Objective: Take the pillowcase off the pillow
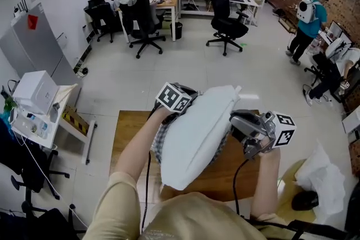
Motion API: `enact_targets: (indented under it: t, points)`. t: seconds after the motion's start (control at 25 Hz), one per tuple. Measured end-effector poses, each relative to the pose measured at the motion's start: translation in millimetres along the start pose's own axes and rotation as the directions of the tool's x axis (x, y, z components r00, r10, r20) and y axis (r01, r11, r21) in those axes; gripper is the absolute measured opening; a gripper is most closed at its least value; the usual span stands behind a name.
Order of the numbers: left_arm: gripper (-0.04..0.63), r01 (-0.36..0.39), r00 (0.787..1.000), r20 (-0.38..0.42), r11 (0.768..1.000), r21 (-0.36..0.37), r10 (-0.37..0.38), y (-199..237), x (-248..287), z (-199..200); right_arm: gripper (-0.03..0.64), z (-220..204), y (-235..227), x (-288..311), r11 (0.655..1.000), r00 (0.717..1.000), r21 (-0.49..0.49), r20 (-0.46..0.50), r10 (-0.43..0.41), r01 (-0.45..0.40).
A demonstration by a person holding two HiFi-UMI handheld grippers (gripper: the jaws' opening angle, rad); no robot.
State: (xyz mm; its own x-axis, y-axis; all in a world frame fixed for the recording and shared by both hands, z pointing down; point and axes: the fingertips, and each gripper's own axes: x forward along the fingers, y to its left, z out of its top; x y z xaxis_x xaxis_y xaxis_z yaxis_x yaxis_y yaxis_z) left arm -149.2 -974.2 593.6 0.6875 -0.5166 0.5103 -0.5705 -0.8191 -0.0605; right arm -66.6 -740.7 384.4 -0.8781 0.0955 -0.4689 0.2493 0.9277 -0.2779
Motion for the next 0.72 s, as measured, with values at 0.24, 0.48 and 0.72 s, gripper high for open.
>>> enact_targets:
  t: [0.24, 0.48, 0.72]
  points:
    - [0.003, -0.149, 0.984, -0.129, 0.968, -0.201, 0.124, 80.7, 46.5, -166.0, 0.000, -35.5, -36.1, -20.2, 0.984, 0.984, 0.058, 0.055, -0.170, 0.167]
    - [0.028, -0.090, 0.993, 0.037, 0.937, -0.337, 0.109, 54.8, 28.5, -158.7, 0.000, -26.6, -71.6, -53.2, 0.956, 0.946, 0.148, 0.170, -0.278, 0.254]
    - [0.125, 0.098, 0.970, 0.242, 0.907, -0.411, 0.005, 0.7, -62.3, -111.0, 0.002, 23.1, -80.5, -95.2, 0.951, 0.917, 0.093, 0.253, -0.310, 0.296]
